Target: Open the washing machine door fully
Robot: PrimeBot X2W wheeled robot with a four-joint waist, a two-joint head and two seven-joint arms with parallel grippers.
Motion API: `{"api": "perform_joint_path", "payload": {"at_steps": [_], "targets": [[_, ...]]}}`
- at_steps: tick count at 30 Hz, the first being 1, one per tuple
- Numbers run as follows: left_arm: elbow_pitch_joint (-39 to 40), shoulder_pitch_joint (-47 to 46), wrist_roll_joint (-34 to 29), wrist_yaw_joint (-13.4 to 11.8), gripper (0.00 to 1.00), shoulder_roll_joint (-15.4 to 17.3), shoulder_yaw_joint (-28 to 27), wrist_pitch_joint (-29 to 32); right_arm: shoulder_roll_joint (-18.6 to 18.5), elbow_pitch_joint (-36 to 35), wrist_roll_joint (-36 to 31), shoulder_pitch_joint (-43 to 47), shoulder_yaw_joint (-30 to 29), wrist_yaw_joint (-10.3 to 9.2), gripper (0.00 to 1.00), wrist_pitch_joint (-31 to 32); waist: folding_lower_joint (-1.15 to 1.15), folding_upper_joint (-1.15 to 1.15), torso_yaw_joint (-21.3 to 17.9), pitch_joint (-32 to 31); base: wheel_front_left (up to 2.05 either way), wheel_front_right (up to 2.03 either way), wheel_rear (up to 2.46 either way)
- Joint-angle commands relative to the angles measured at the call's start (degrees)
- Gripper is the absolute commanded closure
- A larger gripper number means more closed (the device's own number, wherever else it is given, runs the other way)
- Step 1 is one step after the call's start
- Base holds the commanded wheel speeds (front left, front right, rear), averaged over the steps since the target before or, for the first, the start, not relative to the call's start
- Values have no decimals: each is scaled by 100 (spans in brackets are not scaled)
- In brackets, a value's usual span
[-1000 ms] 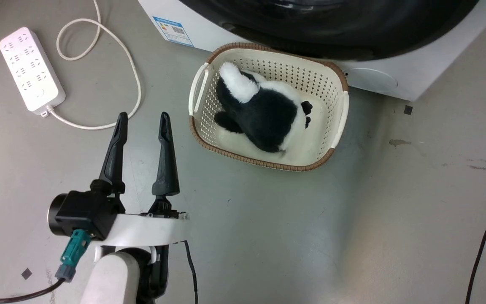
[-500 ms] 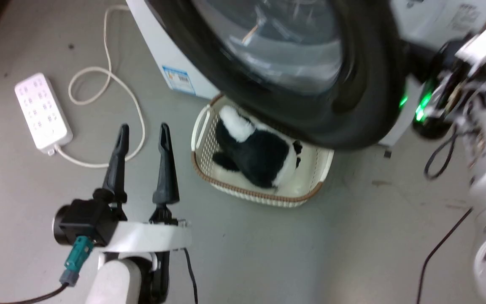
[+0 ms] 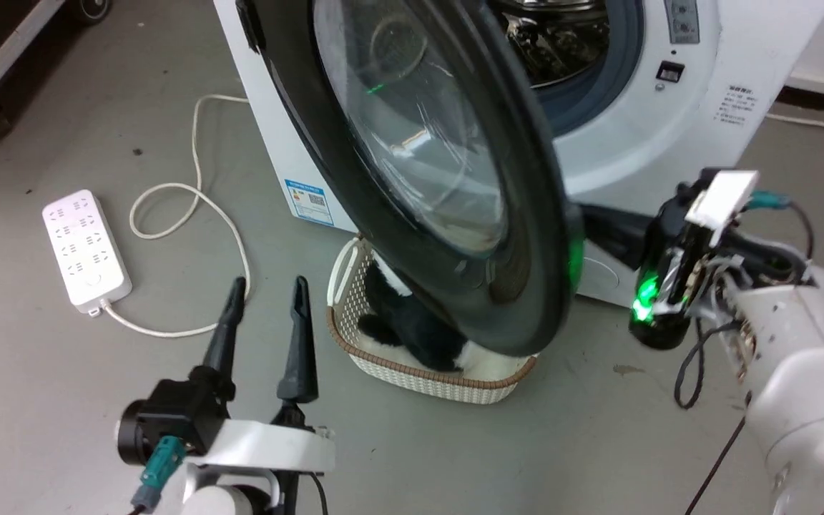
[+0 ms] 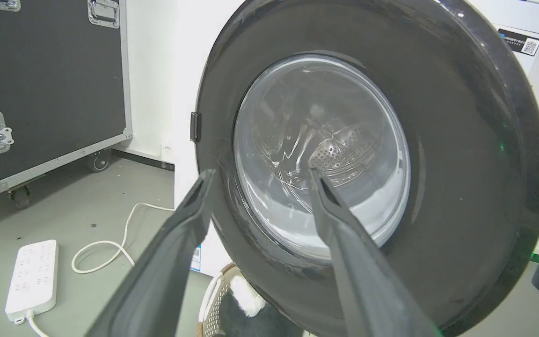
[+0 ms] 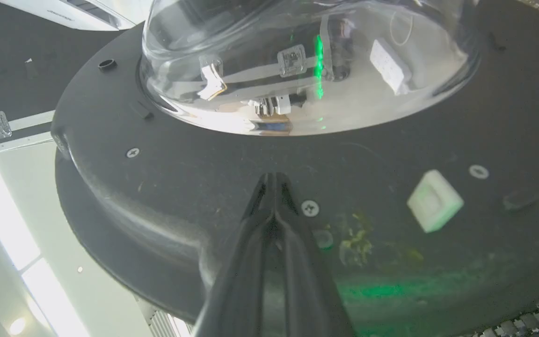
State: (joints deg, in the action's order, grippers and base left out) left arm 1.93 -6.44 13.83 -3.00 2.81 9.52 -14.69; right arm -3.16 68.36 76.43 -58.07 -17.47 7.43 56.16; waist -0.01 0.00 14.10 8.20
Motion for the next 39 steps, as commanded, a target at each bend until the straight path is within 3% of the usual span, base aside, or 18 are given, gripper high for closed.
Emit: {"api": "perform_joint_path", "payload": {"at_steps": [1,6,9,10,13,17,18,19,20,22,25,30,32,35,39], "targets": [[-19,70,18,-1,0,7,38,-30,27,27,181,187,164,6,100,51,1,0,18,-25,0,0,0],[-140,151,16,44,0,7,155,-30,27,-361,1395,807,1601,6,100,48,1,0,46,-79,0,0,0],[-198,176,2,68,0,7,183,-30,27,-934,2205,1324,2615,6,100,-281,1,0,41,-90,0,0,0],[-219,188,-10,71,0,7,166,-30,28,-1576,2860,1753,3566,6,100,-880,1,0,9,-93,0,0,0],[-222,200,-14,66,0,7,132,-30,28,-2060,3282,1968,4193,6,100,-1531,1,0,-41,-108,0,0,0],[-208,208,-16,53,0,7,13,-30,20,-2384,3404,1974,4514,6,100,-2276,1,0,-157,-193,0,0,0],[-205,214,-19,57,0,7,-19,-30,-25,-2437,3338,1947,4522,6,89,-2498,1,0,-191,-218,0,0,0],[-200,218,-24,63,0,7,-47,-30,-104,-2517,3251,1918,4524,6,51,-2715,1,0,-224,-244,0,0,0],[-201,223,-29,76,0,7,-73,-30,-207,-2634,3126,1903,4536,6,0,-2925,1,0,-254,-277,0,0,0],[-213,239,-32,107,0,7,-135,-30,-468,-2906,2804,1926,4550,6,0,-3386,1,0,-329,-369,0,0,0],[-238,265,-20,162,0,7,-221,-30,-1085,-3529,1710,2010,4697,6,0,-4464,1,0,-448,-481,0,0,0],[-278,293,19,278,0,7,-336,-30,-2128,-4097,-904,2299,5188,6,0,-6651,1,0,-662,-616,0,0,0],[-280,309,7,306,0,7,-369,-30,-2335,-4026,-1832,2462,5134,6,0,-7007,1,0,-751,-662,0,0,0],[-303,353,-29,344,0,7,-430,-30,-2329,-3944,-3197,2810,4469,6,0,-7107,1,0,-896,-717,0,0,0],[-322,437,-61,373,0,7,-494,-30,-1780,-4595,-4977,3849,2919,6,0,-7113,1,0,-1057,-768,0,0,0]]}}
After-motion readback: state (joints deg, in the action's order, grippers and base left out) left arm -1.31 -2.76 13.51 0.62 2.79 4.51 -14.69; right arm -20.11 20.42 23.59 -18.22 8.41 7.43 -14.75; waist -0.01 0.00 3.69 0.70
